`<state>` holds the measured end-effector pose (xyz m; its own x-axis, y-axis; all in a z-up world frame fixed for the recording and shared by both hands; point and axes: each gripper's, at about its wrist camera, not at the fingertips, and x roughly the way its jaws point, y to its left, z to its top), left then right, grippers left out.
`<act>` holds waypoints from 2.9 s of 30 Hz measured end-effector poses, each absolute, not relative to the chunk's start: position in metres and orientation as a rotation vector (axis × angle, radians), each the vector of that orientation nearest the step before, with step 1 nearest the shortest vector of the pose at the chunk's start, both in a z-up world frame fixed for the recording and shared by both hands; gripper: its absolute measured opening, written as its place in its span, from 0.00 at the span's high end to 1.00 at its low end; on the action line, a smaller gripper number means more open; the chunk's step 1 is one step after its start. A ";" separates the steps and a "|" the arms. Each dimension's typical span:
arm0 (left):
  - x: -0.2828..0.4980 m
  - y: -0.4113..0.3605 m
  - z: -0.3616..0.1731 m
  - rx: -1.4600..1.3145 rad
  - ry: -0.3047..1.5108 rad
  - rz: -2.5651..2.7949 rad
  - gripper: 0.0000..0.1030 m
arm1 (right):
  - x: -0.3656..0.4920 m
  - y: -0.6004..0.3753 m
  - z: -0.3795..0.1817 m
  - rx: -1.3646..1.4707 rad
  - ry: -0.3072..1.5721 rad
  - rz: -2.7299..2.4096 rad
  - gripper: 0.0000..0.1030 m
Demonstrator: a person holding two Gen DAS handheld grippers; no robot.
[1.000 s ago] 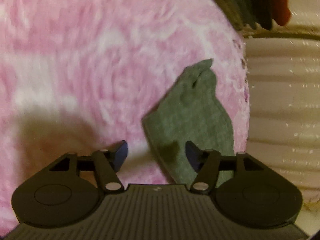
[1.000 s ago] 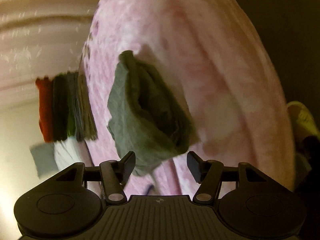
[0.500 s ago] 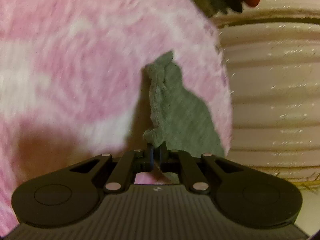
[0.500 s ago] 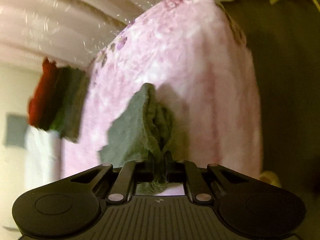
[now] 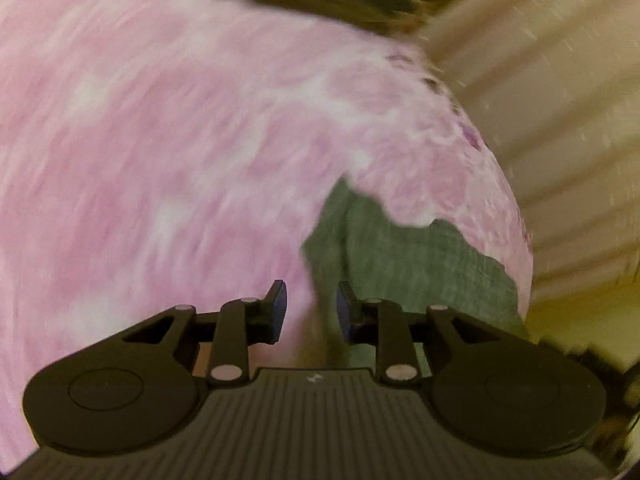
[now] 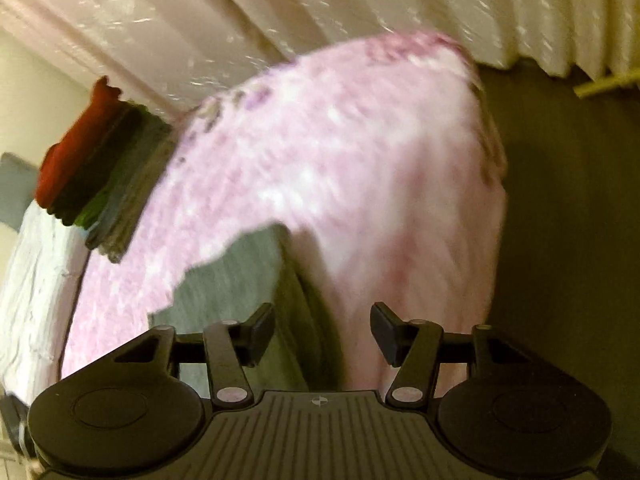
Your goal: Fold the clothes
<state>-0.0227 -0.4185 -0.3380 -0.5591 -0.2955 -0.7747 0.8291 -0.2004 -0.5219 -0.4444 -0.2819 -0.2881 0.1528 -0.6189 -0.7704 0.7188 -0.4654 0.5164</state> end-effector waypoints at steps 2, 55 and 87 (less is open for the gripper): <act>-0.041 -0.436 -0.340 0.735 1.220 -1.948 0.87 | -0.445 -0.301 -0.296 1.320 0.109 -1.532 0.45; -0.025 -0.428 -0.362 0.845 0.896 -2.188 1.00 | -0.435 -0.342 -0.343 1.326 0.211 -1.503 0.93; -0.029 -0.426 -0.373 0.850 0.892 -2.109 1.00 | -0.436 -0.347 -0.345 1.337 0.221 -1.494 0.93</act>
